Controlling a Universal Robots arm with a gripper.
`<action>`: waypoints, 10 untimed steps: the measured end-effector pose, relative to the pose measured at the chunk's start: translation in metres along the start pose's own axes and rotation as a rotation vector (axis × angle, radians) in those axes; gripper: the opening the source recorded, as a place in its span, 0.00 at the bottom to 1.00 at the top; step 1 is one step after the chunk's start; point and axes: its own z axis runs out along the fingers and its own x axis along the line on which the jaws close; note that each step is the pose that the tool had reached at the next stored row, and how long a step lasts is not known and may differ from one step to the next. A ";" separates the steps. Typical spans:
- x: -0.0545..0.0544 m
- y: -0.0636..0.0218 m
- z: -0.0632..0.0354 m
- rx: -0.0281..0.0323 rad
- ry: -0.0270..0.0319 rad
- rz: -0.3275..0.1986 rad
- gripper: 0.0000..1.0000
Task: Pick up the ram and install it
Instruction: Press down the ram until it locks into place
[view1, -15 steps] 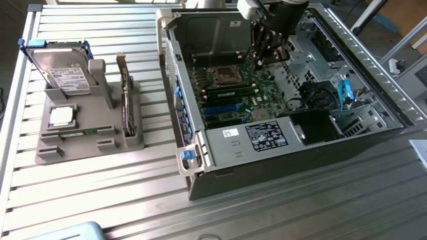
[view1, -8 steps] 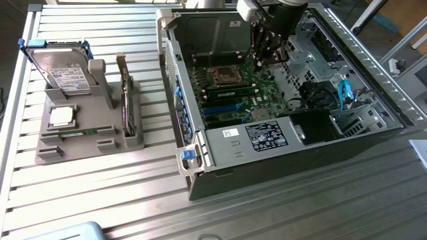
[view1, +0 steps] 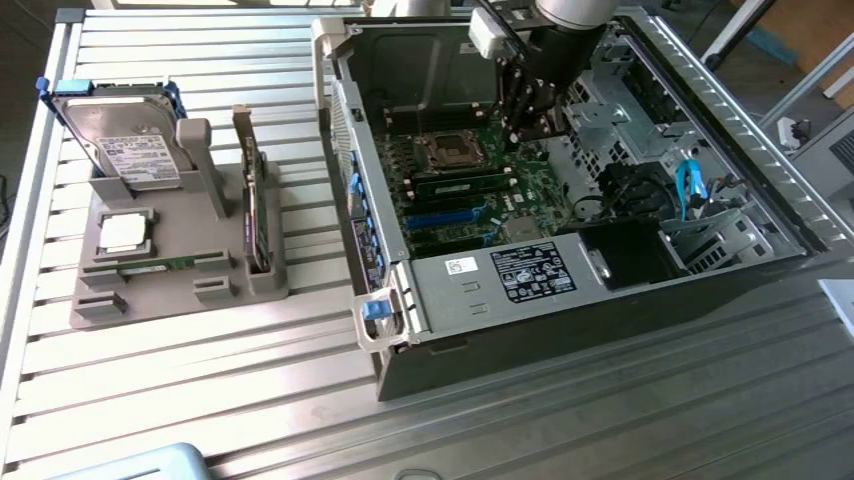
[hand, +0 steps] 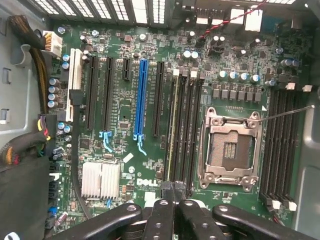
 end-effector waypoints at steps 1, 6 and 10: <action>0.000 0.0000 0.0029 -0.0001 0.0000 0.000 0.11; 0.000 0.0002 0.0156 -0.0005 -0.0008 0.000 0.11; 0.000 -0.0004 0.0269 -0.0016 -0.0026 0.000 0.11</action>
